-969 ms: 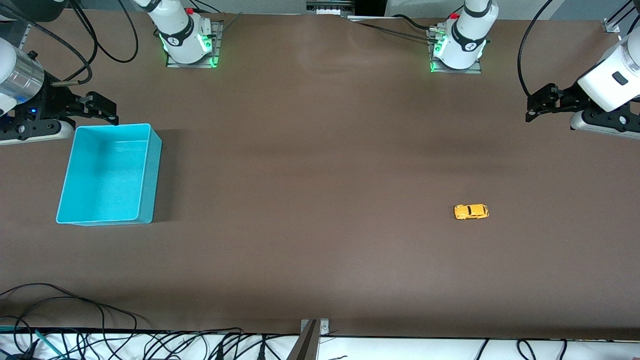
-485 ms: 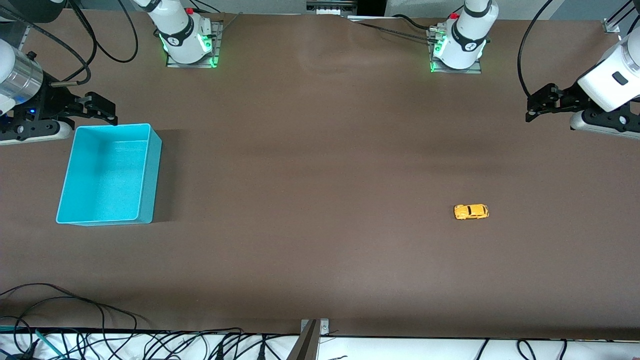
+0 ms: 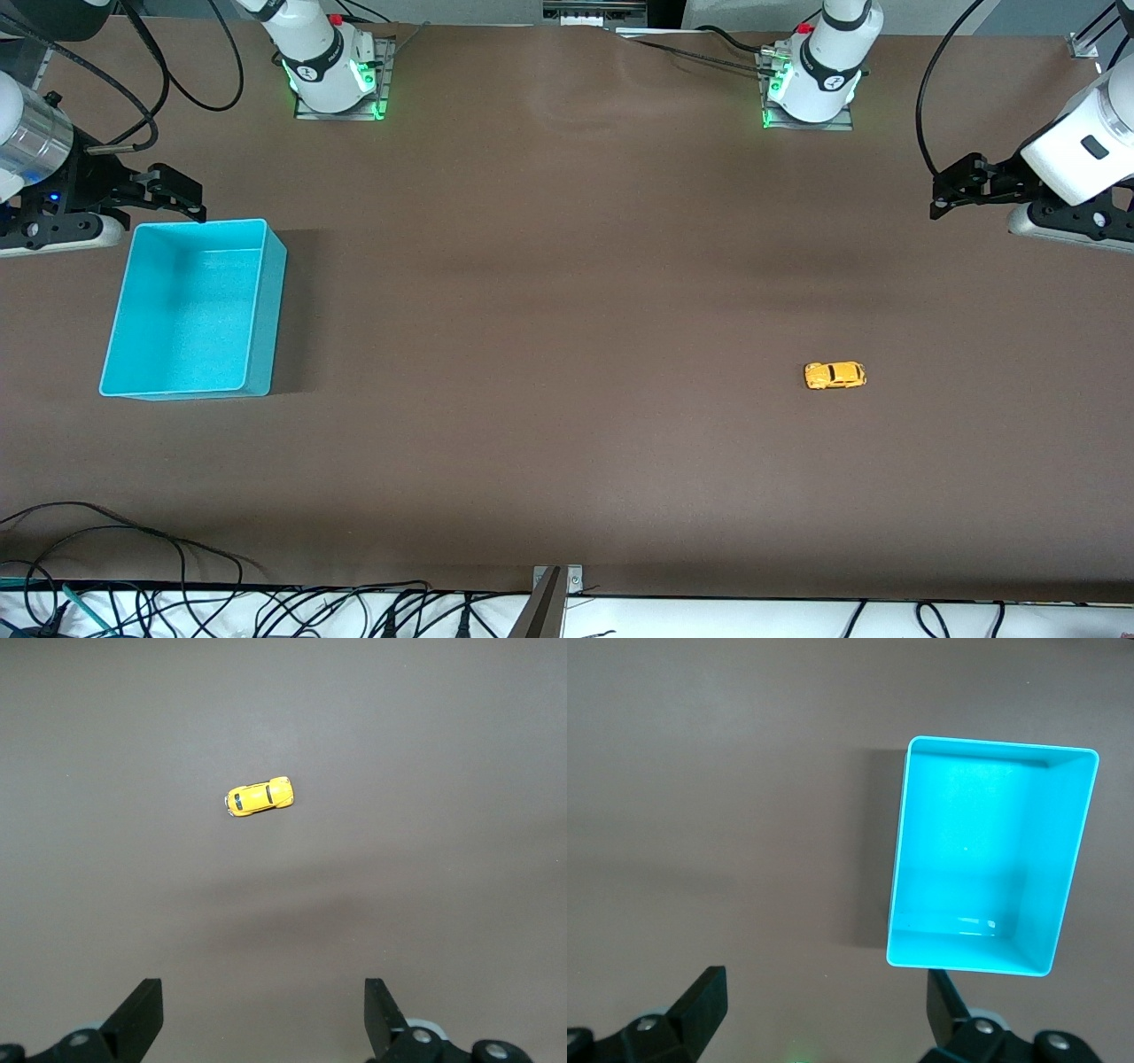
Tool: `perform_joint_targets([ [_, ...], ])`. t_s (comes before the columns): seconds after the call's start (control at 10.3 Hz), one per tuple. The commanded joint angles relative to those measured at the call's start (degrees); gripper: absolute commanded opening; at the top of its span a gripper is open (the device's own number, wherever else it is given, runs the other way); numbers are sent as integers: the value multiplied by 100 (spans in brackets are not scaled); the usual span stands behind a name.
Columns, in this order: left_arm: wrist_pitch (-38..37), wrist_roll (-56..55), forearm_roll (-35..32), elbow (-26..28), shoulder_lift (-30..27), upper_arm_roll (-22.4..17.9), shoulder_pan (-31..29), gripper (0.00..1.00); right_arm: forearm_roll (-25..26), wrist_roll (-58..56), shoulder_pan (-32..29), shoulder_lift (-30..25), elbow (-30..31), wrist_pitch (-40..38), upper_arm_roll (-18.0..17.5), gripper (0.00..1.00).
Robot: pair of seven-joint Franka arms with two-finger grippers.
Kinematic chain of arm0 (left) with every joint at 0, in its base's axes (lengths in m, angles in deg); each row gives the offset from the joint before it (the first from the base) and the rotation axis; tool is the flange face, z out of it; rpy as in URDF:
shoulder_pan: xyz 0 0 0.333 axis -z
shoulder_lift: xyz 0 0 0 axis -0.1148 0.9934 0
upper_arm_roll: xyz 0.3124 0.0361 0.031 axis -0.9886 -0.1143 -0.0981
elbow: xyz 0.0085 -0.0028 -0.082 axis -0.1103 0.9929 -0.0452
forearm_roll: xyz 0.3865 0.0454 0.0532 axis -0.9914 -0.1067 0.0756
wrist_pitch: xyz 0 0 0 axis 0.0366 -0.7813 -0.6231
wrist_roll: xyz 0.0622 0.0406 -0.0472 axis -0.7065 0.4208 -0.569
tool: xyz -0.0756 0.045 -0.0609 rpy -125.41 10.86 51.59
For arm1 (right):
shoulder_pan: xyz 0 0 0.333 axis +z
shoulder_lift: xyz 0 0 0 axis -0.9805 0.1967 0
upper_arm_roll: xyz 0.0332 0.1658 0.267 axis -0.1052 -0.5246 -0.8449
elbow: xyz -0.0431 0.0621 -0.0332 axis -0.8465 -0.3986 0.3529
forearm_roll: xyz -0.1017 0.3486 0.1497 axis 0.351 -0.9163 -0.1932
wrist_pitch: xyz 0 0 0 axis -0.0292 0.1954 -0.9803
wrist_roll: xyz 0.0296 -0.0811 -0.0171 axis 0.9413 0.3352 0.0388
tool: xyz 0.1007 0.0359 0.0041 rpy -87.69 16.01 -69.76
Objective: Wind up and store yellow beetle car
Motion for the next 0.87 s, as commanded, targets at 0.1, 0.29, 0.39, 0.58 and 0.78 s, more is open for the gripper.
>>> perform_joint_targets([
  [0.1, -128, 32, 82, -197, 87, 1, -28, 100, 23, -88, -36, -65, 85, 31, -24, 100],
  [0.29, -128, 23, 82, -197, 96, 1, -28, 100, 32, -149, -45, -65, 85, 22, -16, 100],
  [0.39, -128, 23, 82, -197, 96, 1, -28, 100, 32, -167, -45, -65, 85, 14, -16, 100],
  [0.58, -128, 23, 82, -188, 87, 1, -28, 100, 23, -167, -45, -65, 85, 31, -16, 100],
  [0.78, -128, 32, 82, -179, 87, 1, -28, 100, 23, -175, -45, -65, 85, 22, -16, 100],
])
